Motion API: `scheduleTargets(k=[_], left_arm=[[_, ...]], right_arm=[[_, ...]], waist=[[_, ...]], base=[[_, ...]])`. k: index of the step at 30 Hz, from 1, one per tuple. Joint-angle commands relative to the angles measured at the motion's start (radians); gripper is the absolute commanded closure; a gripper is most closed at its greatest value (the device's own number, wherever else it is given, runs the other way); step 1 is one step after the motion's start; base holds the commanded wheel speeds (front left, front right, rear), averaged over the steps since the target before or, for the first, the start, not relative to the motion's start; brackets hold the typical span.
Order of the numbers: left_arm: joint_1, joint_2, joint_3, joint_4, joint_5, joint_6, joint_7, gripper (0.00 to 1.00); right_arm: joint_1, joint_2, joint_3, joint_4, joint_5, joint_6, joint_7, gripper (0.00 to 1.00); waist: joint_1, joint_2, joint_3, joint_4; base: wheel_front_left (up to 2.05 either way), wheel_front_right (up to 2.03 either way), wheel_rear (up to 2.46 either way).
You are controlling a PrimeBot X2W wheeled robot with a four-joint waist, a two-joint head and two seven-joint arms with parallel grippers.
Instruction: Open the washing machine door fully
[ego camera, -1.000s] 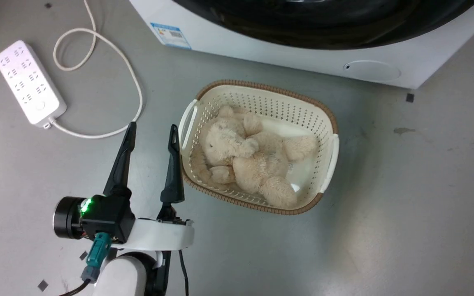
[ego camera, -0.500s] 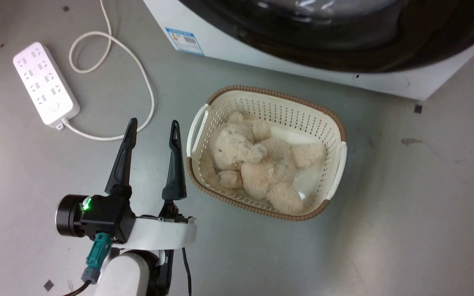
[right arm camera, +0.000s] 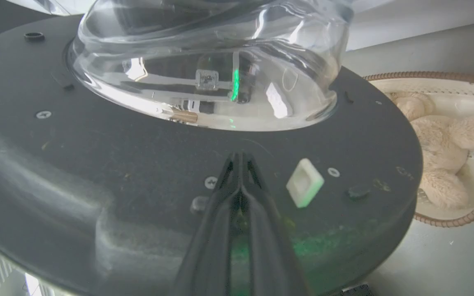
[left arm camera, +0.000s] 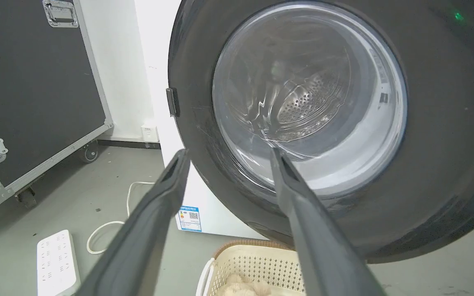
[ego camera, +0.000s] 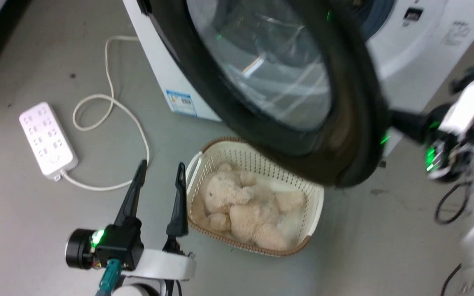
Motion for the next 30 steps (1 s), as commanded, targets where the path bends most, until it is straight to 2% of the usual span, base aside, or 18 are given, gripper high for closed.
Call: scheduleTargets(k=[1,8,13,17,22,23,26,30], left_arm=[[0.017,0.001,0.003,0.004,0.006,-0.006,-0.006,0.0],[0.067,0.001,0.011,0.032,0.005,-0.038,-0.006,0.0],[0.089,0.001,0.007,0.05,-0.004,-0.058,-0.006,0.0],[0.099,0.001,0.0,0.062,-0.015,-0.066,-0.006,0.0],[0.098,0.001,-0.009,0.083,-0.011,-0.083,-0.006,0.0],[0.1,0.001,-0.009,0.085,-0.02,-0.086,-0.006,0.0],[0.102,0.001,-0.004,0.088,-0.027,-0.085,-0.006,0.0],[0.104,0.001,0.021,0.089,-0.037,-0.085,-0.006,0.0]], right_arm=[[0.029,0.01,0.032,0.006,0.036,0.001,-0.006,1.0],[0.199,0.01,0.378,-0.042,0.311,0.001,-0.097,1.0],[0.288,0.01,0.595,-0.111,0.449,0.001,-0.185,1.0],[0.327,0.01,0.711,-0.149,0.508,0.001,-0.25,1.0],[0.343,0.01,0.796,-0.174,0.542,0.001,-0.32,1.0],[0.346,0.01,0.799,-0.177,0.512,0.001,-0.378,0.0],[0.346,-0.008,0.774,-0.201,0.457,0.001,-0.441,0.0],[0.359,-0.074,0.726,-0.311,0.319,0.001,-0.603,0.0]], waist=[[0.0003,0.0,-0.038,-0.015],[0.0003,0.0,-0.085,-0.016],[0.0003,0.0,-0.098,-0.006],[0.0003,0.0,-0.102,0.004],[0.0003,0.0,-0.106,0.006],[0.0003,0.0,-0.115,-0.002],[0.0003,0.0,-0.131,-0.019],[0.0003,0.0,-0.151,-0.051]], base=[[0.0,0.0,0.0],[0.0,0.0,0.0],[0.0,0.0,0.0],[0.0,0.0,0.0],[0.0,0.0,0.0],[0.0,0.0,0.0],[0.0,0.0,0.0],[0.0,0.0,0.0]])
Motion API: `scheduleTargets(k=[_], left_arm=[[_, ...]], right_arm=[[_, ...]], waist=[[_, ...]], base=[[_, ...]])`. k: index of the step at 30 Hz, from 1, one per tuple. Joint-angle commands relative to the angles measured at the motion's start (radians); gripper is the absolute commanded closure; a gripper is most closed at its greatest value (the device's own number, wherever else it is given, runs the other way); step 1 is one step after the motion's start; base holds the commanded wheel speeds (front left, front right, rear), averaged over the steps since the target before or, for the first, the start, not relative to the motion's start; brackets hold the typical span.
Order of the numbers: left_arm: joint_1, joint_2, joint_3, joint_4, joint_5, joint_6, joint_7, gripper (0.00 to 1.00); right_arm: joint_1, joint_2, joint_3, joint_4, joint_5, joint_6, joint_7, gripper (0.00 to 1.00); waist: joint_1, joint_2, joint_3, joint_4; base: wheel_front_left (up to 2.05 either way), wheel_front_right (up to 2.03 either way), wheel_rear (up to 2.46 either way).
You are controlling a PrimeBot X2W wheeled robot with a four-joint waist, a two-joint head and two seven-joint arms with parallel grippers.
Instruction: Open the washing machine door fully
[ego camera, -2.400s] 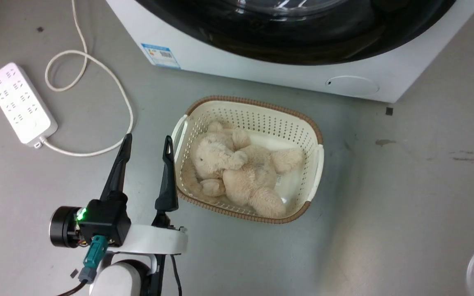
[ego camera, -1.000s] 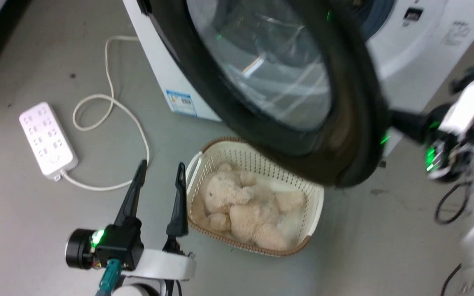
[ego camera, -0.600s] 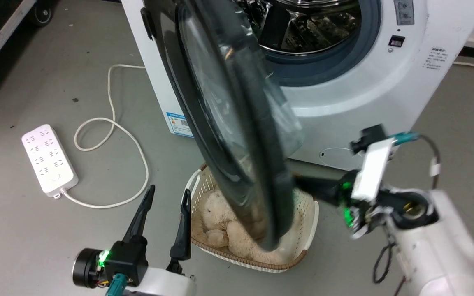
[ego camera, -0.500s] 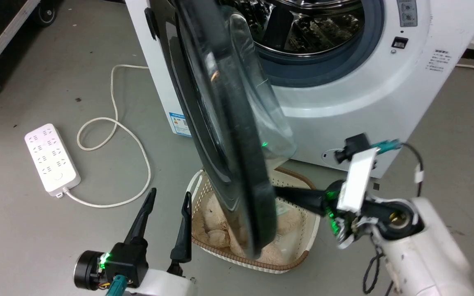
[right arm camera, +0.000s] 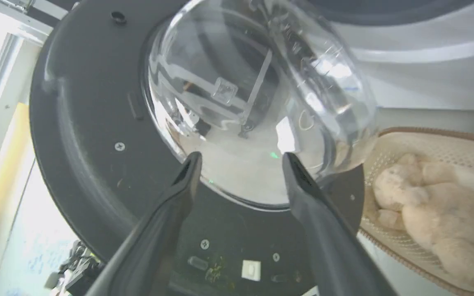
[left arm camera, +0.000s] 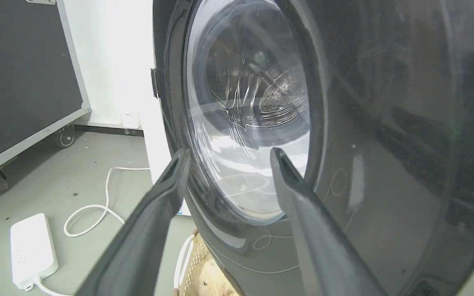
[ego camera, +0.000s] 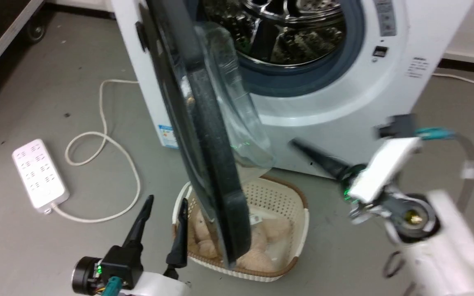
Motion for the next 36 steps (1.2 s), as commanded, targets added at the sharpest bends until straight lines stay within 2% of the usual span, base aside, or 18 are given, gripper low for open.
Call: scheduleTargets(k=[1,5,8,11,14,17,22,25,29,36], left_arm=[[0.013,0.001,0.011,0.004,-0.005,-0.004,-0.006,0.0],[0.016,0.001,0.042,0.012,-0.011,-0.019,-0.006,0.0],[0.02,0.001,0.069,0.012,-0.013,-0.023,-0.006,0.0],[0.025,0.001,0.084,0.015,-0.009,-0.033,-0.006,0.0],[0.033,0.001,0.088,0.011,-0.005,-0.033,-0.006,0.0],[0.043,0.001,0.088,0.007,-0.003,-0.035,-0.006,0.0],[0.058,0.001,0.087,0.018,-0.004,-0.041,-0.006,0.0],[0.063,0.001,0.083,0.026,-0.011,-0.037,-0.006,0.0],[0.067,0.001,0.079,0.033,-0.017,-0.031,-0.006,0.0],[0.068,0.001,0.087,0.038,-0.017,-0.029,-0.006,0.0]], right_arm=[[0.031,-0.026,-0.017,-0.027,-0.036,0.001,-0.046,0.0],[0.076,-0.108,-0.058,-0.165,-0.22,0.001,-0.283,0.0],[0.137,-0.155,-0.094,-0.209,-0.361,0.001,-0.464,0.0],[0.212,-0.221,-0.1,-0.234,-0.571,0.001,-0.614,0.0],[0.292,-0.23,-0.138,-0.247,-0.765,0.001,-0.718,0.0],[0.373,-0.182,-0.196,-0.269,-0.932,0.001,-0.759,0.0],[0.526,-0.006,-0.308,-0.311,-1.116,0.001,-0.793,0.0],[0.591,0.049,-0.337,-0.334,-1.209,0.001,-0.807,0.0],[0.618,0.072,-0.362,-0.373,-1.24,0.001,-0.812,0.0],[0.631,0.074,-0.358,-0.401,-1.216,0.001,-0.812,0.0]], waist=[[0.0,0.0,-0.017,-0.022],[0.0,0.0,-0.039,-0.055],[0.0,0.0,-0.058,-0.078],[0.0,0.0,-0.069,-0.094],[0.0,0.0,-0.077,-0.11],[0.0,0.0,-0.078,-0.123],[0.0,0.0,-0.082,-0.134],[0.0,0.0,-0.081,-0.14],[0.0,0.0,-0.08,-0.148],[0.0,0.0,-0.083,-0.154]], base=[[0.0,0.0,0.0],[0.0,0.0,0.0],[0.0,0.0,0.0],[0.0,0.0,0.0],[0.0,0.0,0.0],[0.0,0.0,0.0],[0.0,0.0,0.0],[0.0,0.0,0.0],[0.0,0.0,0.0],[0.0,0.0,0.0]])
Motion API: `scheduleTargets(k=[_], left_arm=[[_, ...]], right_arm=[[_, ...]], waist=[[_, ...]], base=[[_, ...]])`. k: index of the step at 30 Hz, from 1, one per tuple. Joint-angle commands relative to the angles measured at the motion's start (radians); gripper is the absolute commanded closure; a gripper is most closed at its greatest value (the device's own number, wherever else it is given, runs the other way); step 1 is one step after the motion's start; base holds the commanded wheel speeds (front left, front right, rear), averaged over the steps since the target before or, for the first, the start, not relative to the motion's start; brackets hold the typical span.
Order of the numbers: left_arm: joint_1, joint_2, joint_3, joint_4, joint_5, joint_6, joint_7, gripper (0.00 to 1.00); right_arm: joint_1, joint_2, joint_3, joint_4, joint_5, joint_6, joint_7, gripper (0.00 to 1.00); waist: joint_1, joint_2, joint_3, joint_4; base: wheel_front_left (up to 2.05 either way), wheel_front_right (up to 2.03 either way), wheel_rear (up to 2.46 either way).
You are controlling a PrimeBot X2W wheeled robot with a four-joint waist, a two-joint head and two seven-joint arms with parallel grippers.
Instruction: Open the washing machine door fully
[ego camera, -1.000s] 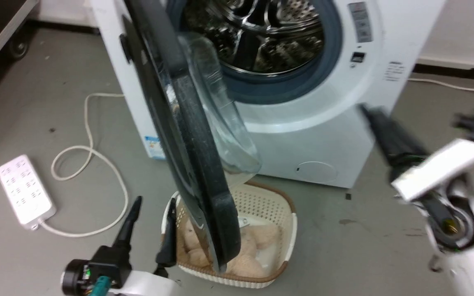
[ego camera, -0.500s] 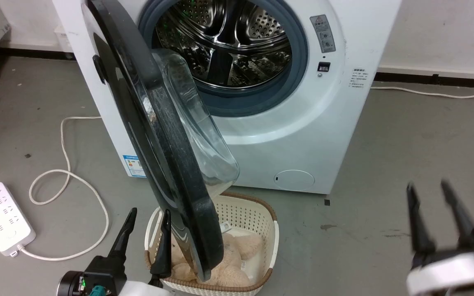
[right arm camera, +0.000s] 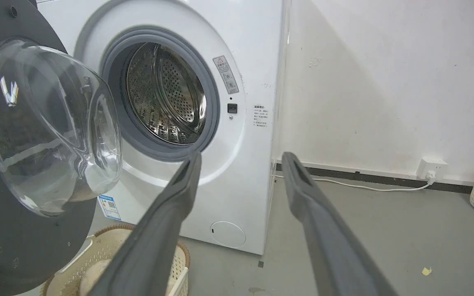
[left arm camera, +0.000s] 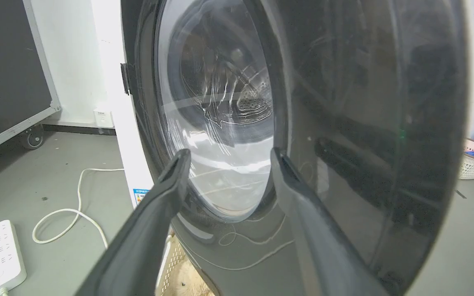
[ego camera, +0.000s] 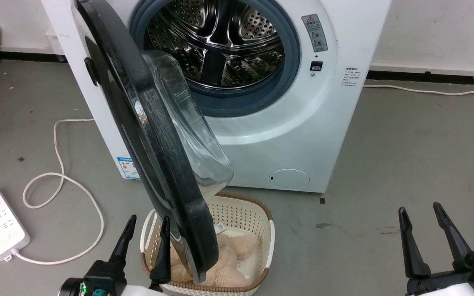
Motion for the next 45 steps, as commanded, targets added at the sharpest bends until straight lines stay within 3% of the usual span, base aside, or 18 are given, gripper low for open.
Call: scheduleTargets(k=[1,5,6,7,8,14,15,22,25,30,38,43,45], left_arm=[[0.013,0.001,0.005,0.001,0.0,0.003,-0.006,0.0],[0.016,0.001,0.006,0.005,-0.001,0.005,-0.006,0.0],[0.017,0.001,0.005,0.009,-0.005,0.004,-0.006,0.41],[0.017,0.001,0.005,0.009,-0.005,0.004,-0.006,0.41],[0.016,0.001,0.004,0.011,-0.005,0.003,-0.006,1.0],[0.002,0.001,0.03,-0.065,0.002,0.007,-0.006,1.0],[-0.005,0.001,0.073,-0.147,-0.01,0.017,-0.006,1.0],[-0.069,0.001,0.126,-0.375,-0.011,0.024,-0.006,1.0],[-0.121,0.001,0.104,-0.506,0.005,0.035,-0.006,1.0],[-0.126,0.001,0.022,-0.553,0.016,0.031,0.012,1.0],[-0.076,0.001,-0.186,-0.479,0.028,0.019,0.085,1.0],[-0.03,0.001,-0.302,-0.344,0.0,0.018,0.142,1.0],[-0.023,0.001,-0.324,-0.217,-0.048,0.037,0.185,1.0]], right_arm=[[0.012,0.004,-0.001,-0.007,0.002,0.001,-0.004,0.0],[0.009,0.005,-0.002,-0.006,0.007,0.001,-0.004,0.0],[0.009,0.005,-0.002,-0.006,0.01,0.001,-0.004,0.0],[0.009,0.005,-0.002,-0.006,0.01,0.001,-0.004,0.0],[0.009,0.005,-0.002,-0.005,0.013,0.001,-0.004,0.0],[0.01,0.005,0.007,0.0,0.021,0.001,-0.004,0.0],[0.009,0.005,0.009,0.002,0.022,0.001,-0.004,0.0],[0.007,0.005,0.006,0.007,0.022,0.001,-0.004,0.0],[0.006,0.005,0.011,0.011,0.015,0.001,-0.004,0.0],[0.004,0.005,0.017,0.016,0.018,0.001,-0.004,0.0],[0.0,0.005,0.014,0.022,0.026,0.001,-0.005,0.0],[-0.003,0.005,0.01,0.026,0.028,0.001,-0.005,0.0],[-0.006,0.005,0.012,0.03,0.033,0.001,-0.005,0.0]], waist=[[0.0,-0.0001,-0.001,-0.001],[0.0,-0.0001,-0.002,-0.004],[0.0,-0.0001,-0.002,-0.004],[0.0,-0.0001,-0.002,-0.004],[0.0,-0.0001,-0.002,-0.004],[0.0,-0.0001,-0.006,-0.001],[0.0,-0.0001,-0.013,0.001],[0.0,-0.0001,-0.028,0.007],[0.0,-0.0001,-0.039,0.004],[0.0,-0.0001,-0.045,-0.003],[0.0,-0.0001,-0.039,-0.006],[0.0,-0.0001,-0.031,-0.005],[0.0,-0.0001,-0.023,-0.003]], base=[[0.0,0.0,0.0],[0.0,0.0,0.0],[0.0,0.0,0.0],[0.0,0.0,0.0],[0.0,0.0,0.0],[0.0,0.0,0.0],[0.0,0.0,0.0],[0.0,0.0,0.0],[0.0,0.0,0.0],[0.0,0.0,0.0],[0.0,0.0,0.0],[0.0,0.0,0.0],[0.0,0.0,0.0]])
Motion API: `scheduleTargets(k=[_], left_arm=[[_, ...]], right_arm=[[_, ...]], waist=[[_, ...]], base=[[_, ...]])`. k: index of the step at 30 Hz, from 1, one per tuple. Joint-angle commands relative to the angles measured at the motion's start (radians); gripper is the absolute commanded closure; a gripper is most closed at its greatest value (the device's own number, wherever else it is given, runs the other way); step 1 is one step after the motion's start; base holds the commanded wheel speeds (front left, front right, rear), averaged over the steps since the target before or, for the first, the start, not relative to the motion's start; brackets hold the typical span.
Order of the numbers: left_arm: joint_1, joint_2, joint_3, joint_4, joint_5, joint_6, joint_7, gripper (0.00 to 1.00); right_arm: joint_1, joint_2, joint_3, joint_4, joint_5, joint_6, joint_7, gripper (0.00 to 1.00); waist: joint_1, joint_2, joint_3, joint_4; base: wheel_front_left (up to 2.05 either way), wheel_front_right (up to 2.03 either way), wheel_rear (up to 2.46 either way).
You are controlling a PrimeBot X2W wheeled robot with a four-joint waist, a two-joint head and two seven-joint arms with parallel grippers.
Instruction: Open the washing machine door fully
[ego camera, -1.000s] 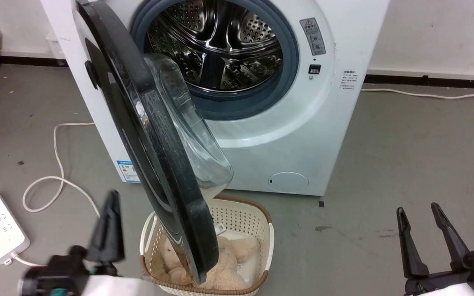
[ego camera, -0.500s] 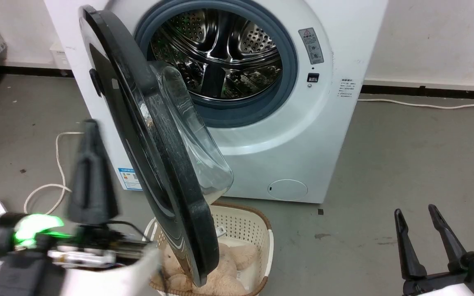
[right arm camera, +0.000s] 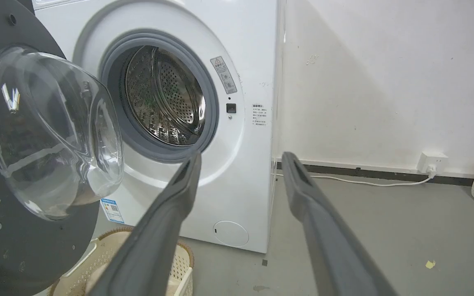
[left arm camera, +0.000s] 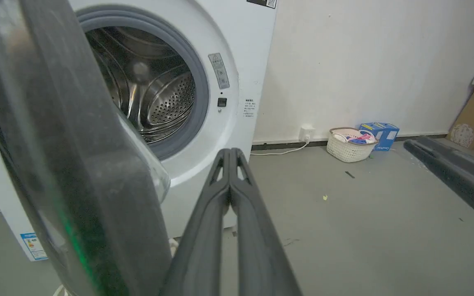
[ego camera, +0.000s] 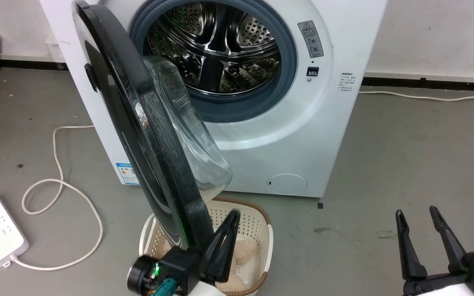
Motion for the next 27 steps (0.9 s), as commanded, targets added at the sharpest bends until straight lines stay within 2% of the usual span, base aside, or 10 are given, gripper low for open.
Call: scheduleTargets(k=[1,7,14,17,19,27], left_arm=[[0.003,0.002,0.002,0.024,-0.01,0.008,0.008,1.0],[-0.019,0.005,0.022,0.135,-0.028,0.022,0.041,1.0],[-0.022,0.023,0.059,0.182,-0.045,0.038,0.02,1.0],[-0.008,0.033,0.065,0.188,-0.049,0.041,0.014,1.0],[0.014,0.056,0.084,0.18,-0.06,0.051,0.02,1.0],[0.018,0.116,0.159,0.151,-0.083,0.075,0.045,1.0]], right_arm=[[-0.005,0.003,0.003,0.006,0.008,0.001,-0.005,0.0],[-0.004,0.003,0.008,0.013,0.016,0.001,-0.005,0.0],[0.0,0.003,0.005,0.019,0.03,0.001,-0.005,0.0],[0.011,0.003,0.007,0.026,0.029,0.001,-0.005,0.0],[0.019,0.003,0.006,0.023,0.031,0.001,-0.005,0.0],[0.015,0.003,0.032,0.023,0.03,0.001,-0.005,0.0]], waist=[[0.0,0.0,0.002,0.0],[0.0,0.0,0.014,0.004],[0.0,0.0,0.019,0.043],[0.0,0.0,0.004,0.078],[0.0,0.0,-0.01,0.173],[0.0,0.0,0.005,0.282]], base=[[0.0,0.0,0.0],[0.0,0.0,0.0],[0.0,0.0,0.0],[0.0,0.0,0.0],[0.0,0.0,0.0],[0.0,0.0,0.0]])
